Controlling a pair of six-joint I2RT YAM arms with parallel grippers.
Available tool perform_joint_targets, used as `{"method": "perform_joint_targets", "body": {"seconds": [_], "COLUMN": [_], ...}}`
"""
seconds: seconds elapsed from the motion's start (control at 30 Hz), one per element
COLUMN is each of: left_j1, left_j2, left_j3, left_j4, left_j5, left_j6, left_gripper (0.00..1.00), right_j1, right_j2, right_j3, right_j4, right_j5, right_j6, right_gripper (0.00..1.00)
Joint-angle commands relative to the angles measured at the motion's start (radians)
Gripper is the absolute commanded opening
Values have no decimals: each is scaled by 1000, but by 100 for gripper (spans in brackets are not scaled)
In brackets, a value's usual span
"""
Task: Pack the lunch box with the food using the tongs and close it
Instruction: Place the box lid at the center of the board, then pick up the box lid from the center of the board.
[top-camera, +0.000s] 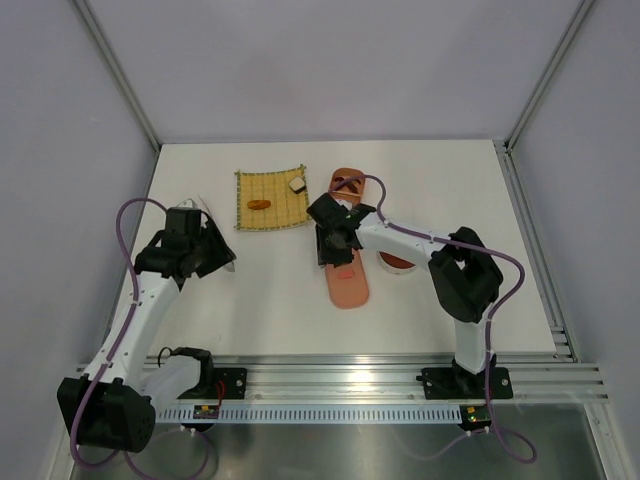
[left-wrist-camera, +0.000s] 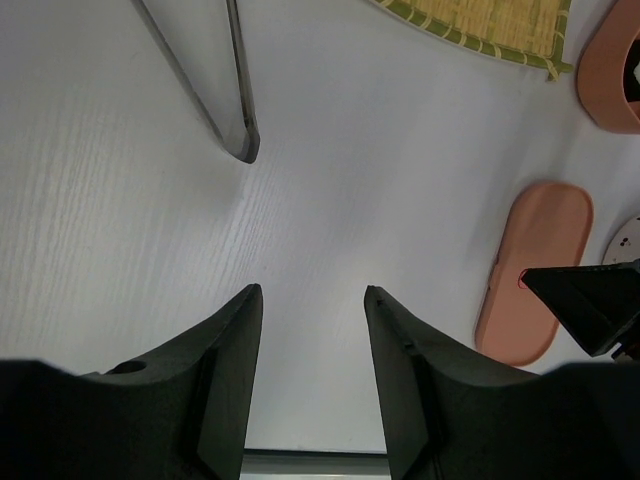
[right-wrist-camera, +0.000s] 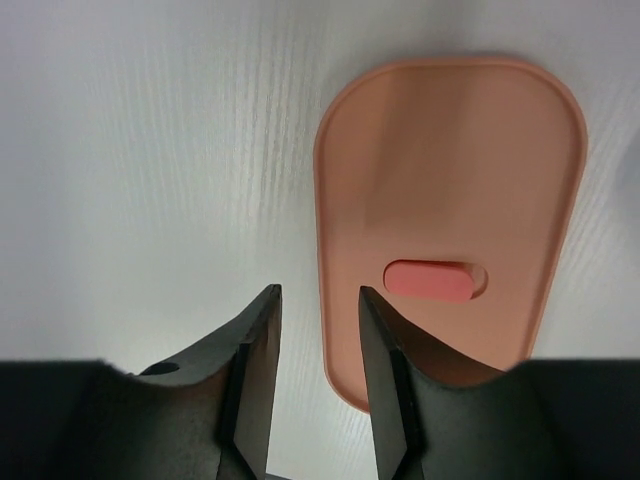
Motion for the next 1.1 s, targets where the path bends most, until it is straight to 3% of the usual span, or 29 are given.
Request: {"method": "perform_joint_targets", "body": {"seconds": [0.0,0.23,0.43,0.73,1.07], "left_j1": [0,0,-3,-46,-121], "left_j2": [6,13,28,47,81], "left_j3": [-15,-22,-28,-19,-29], "left_j4": [32,35,52,55,97], "left_j5": [36,37,54,65,101], "left_j6": [8,12,8,6,-20], "left_gripper": [49,49,48,48,48], "right_j1": [-19,-62,-130,-199,-199], "right_j2": [-114,-217,-274,-234,-208], "right_j3": [-30,-217,-335,-411,-429], "right_j4": [15,33,90,194,265], "right_j5": [80,134,49,-43,-99], "right_j6": [-12,-16,-21,-49,-38], "right_gripper": [43,44,38,37,27]}}
